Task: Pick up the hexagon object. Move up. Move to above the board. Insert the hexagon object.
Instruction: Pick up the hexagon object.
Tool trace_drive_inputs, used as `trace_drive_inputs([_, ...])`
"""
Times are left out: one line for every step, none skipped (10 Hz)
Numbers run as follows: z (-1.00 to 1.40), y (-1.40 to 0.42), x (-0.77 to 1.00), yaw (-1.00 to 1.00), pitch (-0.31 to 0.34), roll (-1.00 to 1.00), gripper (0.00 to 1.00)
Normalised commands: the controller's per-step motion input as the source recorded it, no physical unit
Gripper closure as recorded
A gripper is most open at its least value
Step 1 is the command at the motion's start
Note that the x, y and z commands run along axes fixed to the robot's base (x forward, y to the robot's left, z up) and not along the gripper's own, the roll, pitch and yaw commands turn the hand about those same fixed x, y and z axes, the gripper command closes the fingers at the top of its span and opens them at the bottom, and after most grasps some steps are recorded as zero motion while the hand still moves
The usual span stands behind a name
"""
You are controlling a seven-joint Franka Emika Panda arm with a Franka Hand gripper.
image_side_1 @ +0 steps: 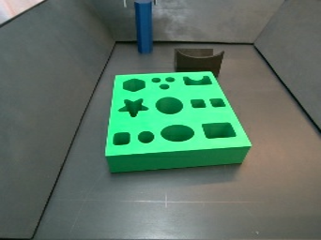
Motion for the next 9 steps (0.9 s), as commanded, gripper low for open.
trace_drive_inputs([-0.51,0.27,0.05,0.73,-0.324,-0.09,0.00])
trace_drive_inputs([-0.52,0.23,0.02,0.75,-0.313,-0.06,0.00])
trace_drive_inputs([-0.57,0.00,0.00,0.74,-0.273,0.00,0.00])
trace_drive_inputs([-0.44,-0.29,0.00,0.61,-0.260,0.07,0.00])
trace_drive_inputs([-0.29,-0.41,-0.04,0.51,-0.243,0.08,0.00])
trace_drive_inputs([-0.15,-0.34,0.00,0.51,-0.189,0.05,0.00])
trace_drive_inputs([0.00,-0.01,-0.01,0.09,-0.003,0.00,0.00])
trace_drive_inputs([0.00,0.00,0.00,0.00,0.000,0.02,0.00])
trace_drive_inputs([-0.21,0.25,0.00,0.11,0.000,0.31,0.00])
